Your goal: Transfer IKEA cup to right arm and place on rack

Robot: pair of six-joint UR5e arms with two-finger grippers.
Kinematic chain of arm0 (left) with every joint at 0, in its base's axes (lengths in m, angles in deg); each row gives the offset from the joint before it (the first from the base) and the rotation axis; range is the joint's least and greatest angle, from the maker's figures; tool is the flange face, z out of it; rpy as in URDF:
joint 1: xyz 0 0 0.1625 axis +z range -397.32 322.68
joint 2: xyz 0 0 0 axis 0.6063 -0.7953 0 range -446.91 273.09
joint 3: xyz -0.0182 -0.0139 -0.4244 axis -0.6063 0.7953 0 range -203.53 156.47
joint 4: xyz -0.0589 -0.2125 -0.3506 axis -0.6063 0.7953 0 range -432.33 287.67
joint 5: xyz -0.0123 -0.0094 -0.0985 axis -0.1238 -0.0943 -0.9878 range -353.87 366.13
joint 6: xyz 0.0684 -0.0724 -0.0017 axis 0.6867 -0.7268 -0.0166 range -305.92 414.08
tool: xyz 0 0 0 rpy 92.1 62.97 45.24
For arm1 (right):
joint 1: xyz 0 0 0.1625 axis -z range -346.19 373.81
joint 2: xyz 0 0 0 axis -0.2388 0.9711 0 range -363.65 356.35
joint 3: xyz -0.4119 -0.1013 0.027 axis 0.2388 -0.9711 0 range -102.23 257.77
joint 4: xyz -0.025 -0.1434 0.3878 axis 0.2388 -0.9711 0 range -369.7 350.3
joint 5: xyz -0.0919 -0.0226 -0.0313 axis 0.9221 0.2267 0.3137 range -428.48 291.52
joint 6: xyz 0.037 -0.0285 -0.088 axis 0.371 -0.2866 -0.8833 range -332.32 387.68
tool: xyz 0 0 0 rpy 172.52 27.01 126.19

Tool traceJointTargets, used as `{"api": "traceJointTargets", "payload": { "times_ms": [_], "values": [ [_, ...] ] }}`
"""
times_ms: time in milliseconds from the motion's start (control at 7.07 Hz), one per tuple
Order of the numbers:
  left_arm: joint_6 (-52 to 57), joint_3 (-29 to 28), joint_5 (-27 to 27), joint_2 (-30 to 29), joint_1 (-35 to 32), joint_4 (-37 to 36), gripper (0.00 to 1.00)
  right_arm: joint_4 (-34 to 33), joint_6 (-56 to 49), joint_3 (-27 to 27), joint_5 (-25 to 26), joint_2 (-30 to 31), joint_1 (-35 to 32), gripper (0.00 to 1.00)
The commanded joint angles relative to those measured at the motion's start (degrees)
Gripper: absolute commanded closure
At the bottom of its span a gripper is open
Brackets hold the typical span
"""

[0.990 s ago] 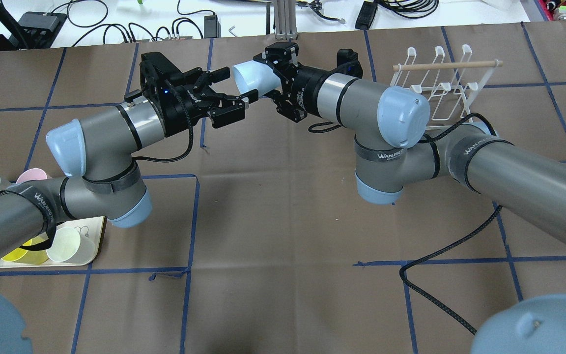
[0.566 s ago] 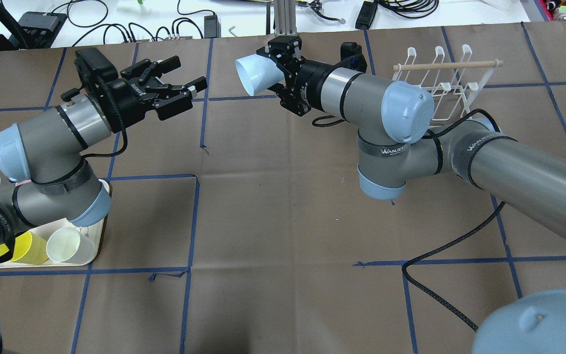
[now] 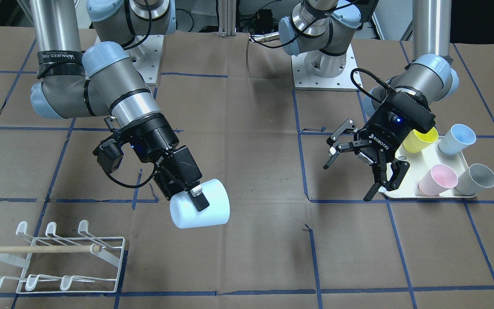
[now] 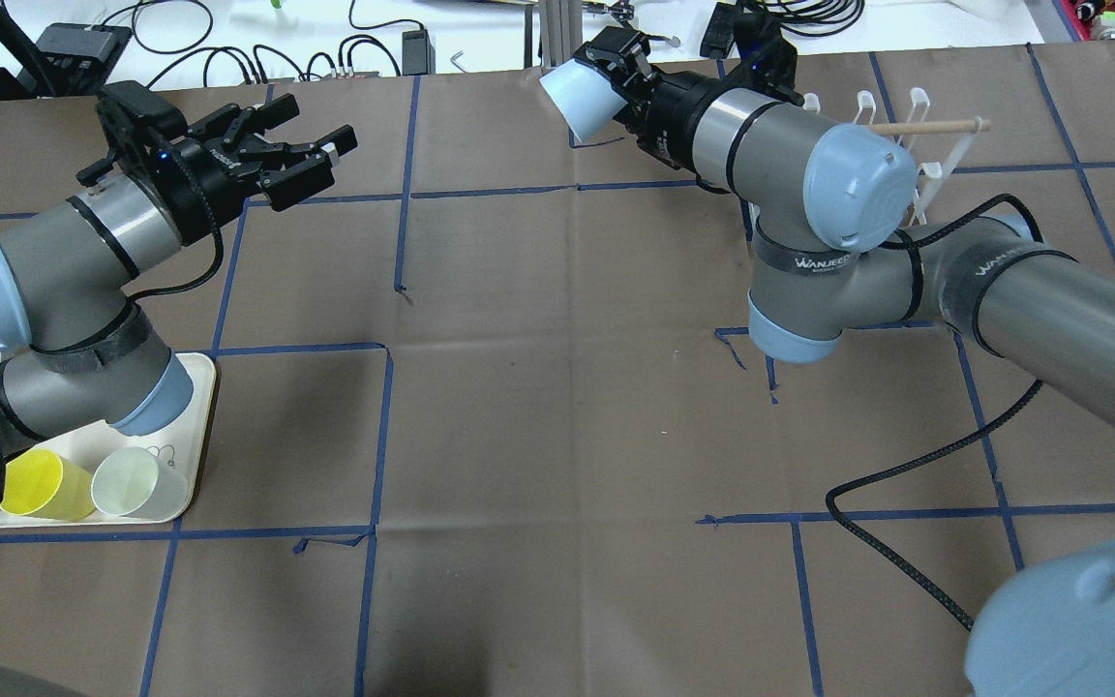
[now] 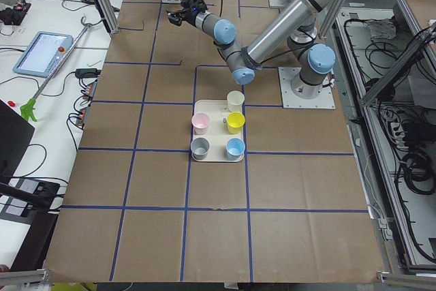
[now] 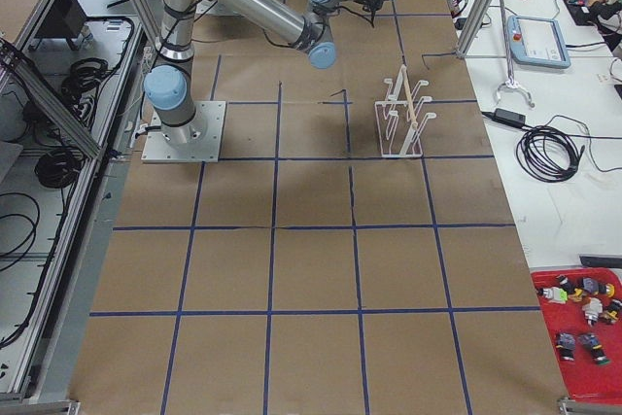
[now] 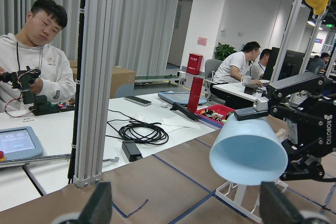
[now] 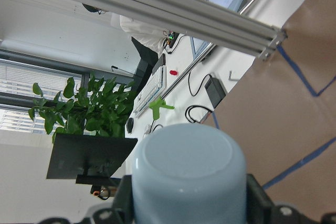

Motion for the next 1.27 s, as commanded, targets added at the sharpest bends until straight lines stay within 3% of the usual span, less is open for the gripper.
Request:
{"api": "traceJointTargets", "payload": {
  "times_ms": [0, 283, 566, 848, 1131],
  "values": [
    [0.0, -0.7, 18.3, -0.1, -3.7, 3.9, 0.01, 0.0, -21.3, 0.1, 11.4, 1.2, 2.5, 0.88],
    [0.0, -5.9, 35.5, 0.3, -9.7, 17.2, 0.0, 0.0, -34.0, 0.0, 17.9, 1.3, 4.6, 0.88],
    [-0.1, -13.2, 46.6, 1.3, -14.0, 35.8, 0.0, 0.0, -48.6, -0.7, 19.3, 0.7, 7.6, 0.88],
    [-2.0, -16.6, 49.7, 8.1, -15.2, 59.3, 0.0, -0.2, -59.7, -1.4, 19.3, -0.7, 9.5, 0.89],
    [-6.5, -17.3, 51.8, 15.7, -15.2, 79.9, 0.0, -0.2, -61.9, -4.9, 25.8, -5.0, 9.5, 0.89]
  ]
}}
